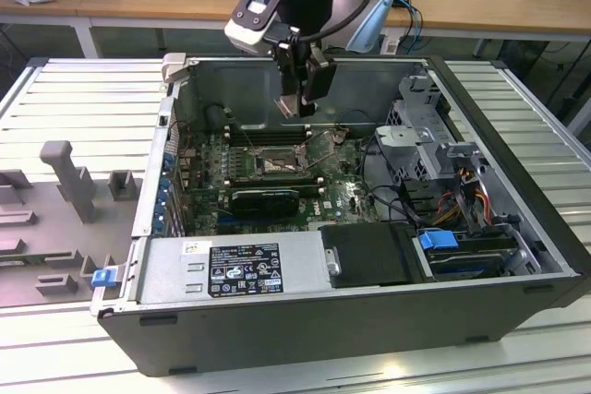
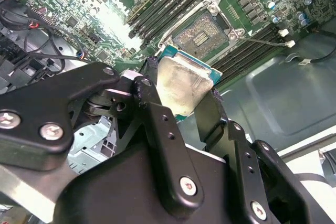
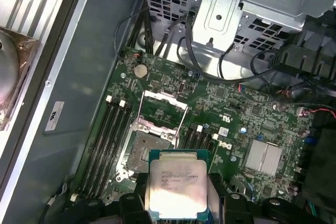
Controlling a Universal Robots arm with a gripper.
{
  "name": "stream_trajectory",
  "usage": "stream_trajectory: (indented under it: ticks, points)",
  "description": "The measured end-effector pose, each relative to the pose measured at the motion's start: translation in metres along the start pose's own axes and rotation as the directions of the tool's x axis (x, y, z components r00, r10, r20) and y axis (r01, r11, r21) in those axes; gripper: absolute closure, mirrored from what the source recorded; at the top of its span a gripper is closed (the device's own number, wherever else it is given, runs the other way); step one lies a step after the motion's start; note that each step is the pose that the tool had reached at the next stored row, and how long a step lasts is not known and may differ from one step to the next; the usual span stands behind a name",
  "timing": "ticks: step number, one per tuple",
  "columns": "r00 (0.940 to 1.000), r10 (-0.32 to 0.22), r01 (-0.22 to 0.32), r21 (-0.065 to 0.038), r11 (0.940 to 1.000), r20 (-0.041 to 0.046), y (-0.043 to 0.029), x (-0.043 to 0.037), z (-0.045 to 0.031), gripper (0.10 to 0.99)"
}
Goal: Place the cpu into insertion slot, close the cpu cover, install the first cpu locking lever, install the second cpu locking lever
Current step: 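Place the cpu into insertion slot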
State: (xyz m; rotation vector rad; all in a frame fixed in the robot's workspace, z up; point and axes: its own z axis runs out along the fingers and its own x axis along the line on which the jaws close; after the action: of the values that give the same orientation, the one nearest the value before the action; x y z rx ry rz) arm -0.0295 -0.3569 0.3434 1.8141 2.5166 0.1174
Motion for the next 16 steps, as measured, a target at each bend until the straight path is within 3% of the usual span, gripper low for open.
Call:
stream_trajectory:
  ticks: [11,16]
  points:
    - [1.0000,0.007,-0.007,0.001,1.0000,0.0006,-0.0007,0.0001,0.0088,0.561]
    - [0.9991,0.041,-0.041,0.001,0.9991,0.0034,-0.0009,0.0002,0.0118,0.561]
